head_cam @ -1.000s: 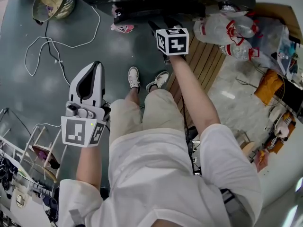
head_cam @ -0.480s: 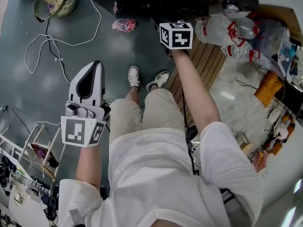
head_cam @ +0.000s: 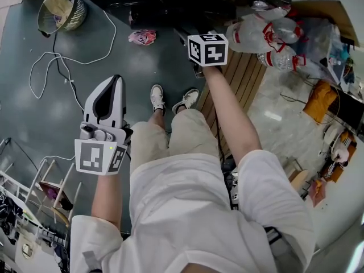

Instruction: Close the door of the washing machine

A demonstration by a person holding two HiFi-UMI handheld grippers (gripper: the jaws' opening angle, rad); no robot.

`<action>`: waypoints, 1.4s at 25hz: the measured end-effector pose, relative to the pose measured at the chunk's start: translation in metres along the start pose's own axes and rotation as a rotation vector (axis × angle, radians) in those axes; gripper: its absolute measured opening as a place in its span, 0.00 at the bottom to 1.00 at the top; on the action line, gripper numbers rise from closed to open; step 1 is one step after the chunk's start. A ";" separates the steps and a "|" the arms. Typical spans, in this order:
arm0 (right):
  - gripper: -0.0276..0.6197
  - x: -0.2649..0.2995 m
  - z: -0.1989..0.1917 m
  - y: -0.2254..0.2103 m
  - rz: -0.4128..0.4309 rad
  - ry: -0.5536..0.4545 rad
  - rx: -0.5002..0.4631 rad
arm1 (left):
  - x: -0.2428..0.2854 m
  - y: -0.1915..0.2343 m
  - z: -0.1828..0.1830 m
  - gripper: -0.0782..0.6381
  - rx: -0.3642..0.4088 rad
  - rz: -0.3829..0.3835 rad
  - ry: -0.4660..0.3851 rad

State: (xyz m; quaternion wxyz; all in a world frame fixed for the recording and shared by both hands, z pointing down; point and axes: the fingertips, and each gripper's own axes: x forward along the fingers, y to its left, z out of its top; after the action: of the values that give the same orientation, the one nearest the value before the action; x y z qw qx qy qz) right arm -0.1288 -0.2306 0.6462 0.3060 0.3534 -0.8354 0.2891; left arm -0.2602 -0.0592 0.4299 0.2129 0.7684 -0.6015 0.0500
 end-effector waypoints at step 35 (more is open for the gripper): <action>0.10 -0.342 -0.001 -0.107 -0.135 -0.388 0.445 | -0.041 -0.178 0.167 0.11 0.247 -0.139 -0.250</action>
State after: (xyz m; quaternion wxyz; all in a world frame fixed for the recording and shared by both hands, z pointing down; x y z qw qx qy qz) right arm 0.1465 -0.1510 0.4305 0.0741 0.5150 -0.7691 0.3712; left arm -0.1326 -0.0537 0.2181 0.0432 0.8286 -0.5580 0.0128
